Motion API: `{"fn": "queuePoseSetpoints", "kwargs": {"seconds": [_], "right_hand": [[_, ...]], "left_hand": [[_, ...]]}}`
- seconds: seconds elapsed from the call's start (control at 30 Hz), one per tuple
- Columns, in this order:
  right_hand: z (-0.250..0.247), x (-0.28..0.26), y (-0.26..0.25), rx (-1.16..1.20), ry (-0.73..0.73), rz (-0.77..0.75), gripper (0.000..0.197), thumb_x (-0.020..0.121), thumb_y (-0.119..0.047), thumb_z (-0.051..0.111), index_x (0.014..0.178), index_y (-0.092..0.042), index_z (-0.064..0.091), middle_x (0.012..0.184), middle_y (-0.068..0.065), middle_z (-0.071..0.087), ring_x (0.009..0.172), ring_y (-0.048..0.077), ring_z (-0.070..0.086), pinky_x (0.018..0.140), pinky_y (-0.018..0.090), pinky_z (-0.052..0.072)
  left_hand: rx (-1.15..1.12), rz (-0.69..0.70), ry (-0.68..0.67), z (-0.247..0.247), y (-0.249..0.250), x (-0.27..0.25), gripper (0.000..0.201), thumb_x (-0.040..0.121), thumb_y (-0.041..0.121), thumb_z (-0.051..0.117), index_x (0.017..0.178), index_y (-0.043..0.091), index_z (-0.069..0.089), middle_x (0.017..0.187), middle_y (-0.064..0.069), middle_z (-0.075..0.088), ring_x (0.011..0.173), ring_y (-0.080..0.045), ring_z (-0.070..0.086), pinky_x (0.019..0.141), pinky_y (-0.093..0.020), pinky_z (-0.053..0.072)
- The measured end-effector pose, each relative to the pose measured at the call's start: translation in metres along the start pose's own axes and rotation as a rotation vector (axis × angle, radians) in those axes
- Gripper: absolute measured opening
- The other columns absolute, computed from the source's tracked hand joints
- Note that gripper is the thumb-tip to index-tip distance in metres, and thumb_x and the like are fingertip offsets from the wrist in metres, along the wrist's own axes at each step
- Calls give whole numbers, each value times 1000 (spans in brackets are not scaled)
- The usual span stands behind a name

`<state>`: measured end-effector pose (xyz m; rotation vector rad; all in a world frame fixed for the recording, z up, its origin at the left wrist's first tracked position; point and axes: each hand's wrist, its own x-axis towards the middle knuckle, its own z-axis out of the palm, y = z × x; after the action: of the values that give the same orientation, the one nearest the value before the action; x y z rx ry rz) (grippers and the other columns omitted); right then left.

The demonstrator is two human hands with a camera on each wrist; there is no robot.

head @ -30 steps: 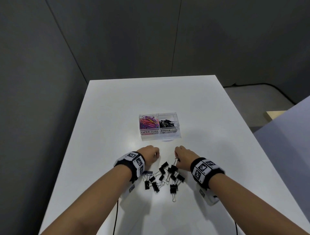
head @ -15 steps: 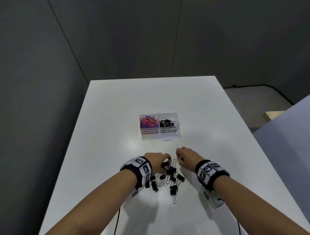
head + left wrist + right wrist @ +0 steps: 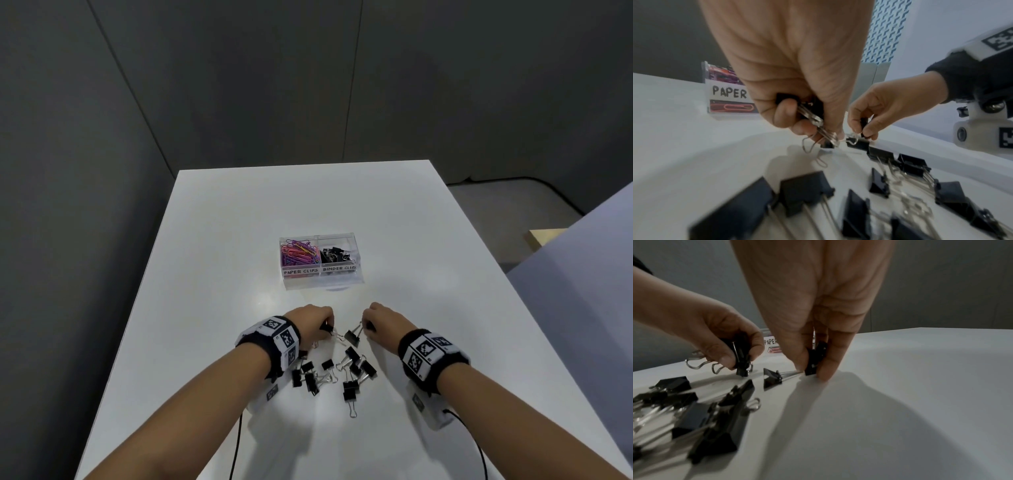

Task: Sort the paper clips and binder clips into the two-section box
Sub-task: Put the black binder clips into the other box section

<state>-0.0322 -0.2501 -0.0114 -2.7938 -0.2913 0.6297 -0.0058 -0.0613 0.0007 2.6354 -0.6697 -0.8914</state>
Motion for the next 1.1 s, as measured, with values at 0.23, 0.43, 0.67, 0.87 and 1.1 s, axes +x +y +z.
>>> {"fn": "queuePoseSetpoints", "kwargs": {"seconds": [0.23, 0.43, 0.67, 0.87, 1.1], "right_hand": [[-44, 24, -15, 111, 297, -112, 17, 94, -9, 47, 99, -2, 60, 110, 12, 56, 94, 27, 57, 80, 26, 42], [-84, 71, -30, 198, 417, -107, 16, 91, -3, 48, 98, 1, 62, 107, 16, 58, 98, 30, 54, 83, 31, 41], [-89, 95, -27, 196, 303, -28, 29, 94, -6, 42, 117, -11, 58, 128, 5, 56, 106, 27, 58, 89, 33, 43], [-72, 67, -4, 134, 351, -5, 22, 95, -15, 43, 108, -14, 60, 111, 3, 60, 100, 21, 57, 78, 31, 44], [-39, 34, 12, 76, 222, -49, 23, 95, -15, 42, 110, -16, 60, 111, 0, 60, 102, 18, 56, 76, 29, 44]], "left_hand": [[-65, 83, 259, -44, -9, -5, 22, 90, 19, 59, 110, 10, 56, 114, -8, 60, 105, -24, 58, 85, -27, 43], [-111, 35, 465, -96, -14, 5, 23, 88, 16, 59, 111, 12, 57, 114, -8, 54, 101, -26, 56, 87, -31, 44], [20, 7, 431, -130, -15, 36, 21, 91, 13, 54, 111, 12, 56, 117, -9, 52, 99, -29, 58, 84, -32, 45], [182, 79, 273, -134, 2, 72, 22, 91, 9, 51, 112, 11, 58, 119, -12, 52, 102, -30, 57, 85, -35, 46], [360, 99, 141, -119, 13, 102, 26, 92, 14, 50, 117, 14, 57, 124, -8, 54, 111, -29, 56, 84, -33, 44]]}}
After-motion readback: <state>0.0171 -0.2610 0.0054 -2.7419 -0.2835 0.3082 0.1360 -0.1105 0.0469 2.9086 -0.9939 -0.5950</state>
